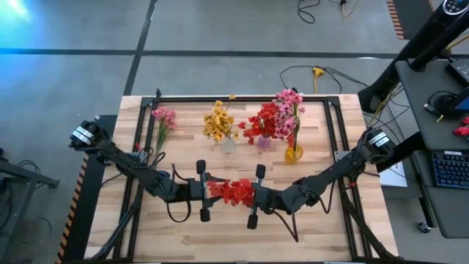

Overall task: Sort flowers into vase by color
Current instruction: Put the red flowers into the pink vase

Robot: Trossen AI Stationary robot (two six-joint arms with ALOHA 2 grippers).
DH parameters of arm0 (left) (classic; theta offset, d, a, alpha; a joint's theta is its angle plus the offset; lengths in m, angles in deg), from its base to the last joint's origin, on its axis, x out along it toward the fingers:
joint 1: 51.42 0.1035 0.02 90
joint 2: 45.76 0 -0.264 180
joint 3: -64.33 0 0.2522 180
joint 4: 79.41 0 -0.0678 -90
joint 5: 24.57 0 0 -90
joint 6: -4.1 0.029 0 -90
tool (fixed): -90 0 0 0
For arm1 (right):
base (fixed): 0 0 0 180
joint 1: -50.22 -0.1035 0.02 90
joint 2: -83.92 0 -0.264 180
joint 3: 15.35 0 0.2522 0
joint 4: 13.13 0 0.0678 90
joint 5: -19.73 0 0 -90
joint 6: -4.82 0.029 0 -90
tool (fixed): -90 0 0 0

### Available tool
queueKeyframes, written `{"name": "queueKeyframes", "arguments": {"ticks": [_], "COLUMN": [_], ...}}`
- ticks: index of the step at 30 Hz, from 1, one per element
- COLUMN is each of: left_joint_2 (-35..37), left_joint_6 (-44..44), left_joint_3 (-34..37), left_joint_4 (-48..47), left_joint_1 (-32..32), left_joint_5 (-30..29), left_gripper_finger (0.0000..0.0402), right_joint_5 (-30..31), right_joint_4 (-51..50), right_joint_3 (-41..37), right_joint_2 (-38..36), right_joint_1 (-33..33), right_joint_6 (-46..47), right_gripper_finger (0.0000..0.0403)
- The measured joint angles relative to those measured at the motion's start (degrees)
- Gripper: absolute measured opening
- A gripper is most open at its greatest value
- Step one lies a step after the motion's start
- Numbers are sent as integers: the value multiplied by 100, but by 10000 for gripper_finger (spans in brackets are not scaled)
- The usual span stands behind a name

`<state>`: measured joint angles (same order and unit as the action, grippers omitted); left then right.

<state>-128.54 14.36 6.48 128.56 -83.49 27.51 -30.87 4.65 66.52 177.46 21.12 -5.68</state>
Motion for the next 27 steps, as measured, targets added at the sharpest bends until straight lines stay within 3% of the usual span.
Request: {"name": "queueKeyframes", "arguments": {"ticks": [6,13,20,27], "left_joint_2": [43,256,977,1875], "left_joint_6": [-44,-177,-718,-996], "left_joint_3": [0,0,0,-2], "left_joint_4": [-430,-1064,-2331,-3238], "left_joint_1": [-23,-103,-177,-175], "left_joint_5": [-180,-210,-357,-362], "left_gripper_finger": [209,219,219,220], "right_joint_5": [41,423,1176,1226], "right_joint_4": [-232,-1363,-2208,-2229], "right_joint_3": [-1,0,-40,-267], "right_joint_2": [-176,-730,-1245,-1446], "right_joint_1": [1,2,20,260], "right_joint_6": [65,529,660,723], "right_gripper_finger": [15,14,13,13]}}
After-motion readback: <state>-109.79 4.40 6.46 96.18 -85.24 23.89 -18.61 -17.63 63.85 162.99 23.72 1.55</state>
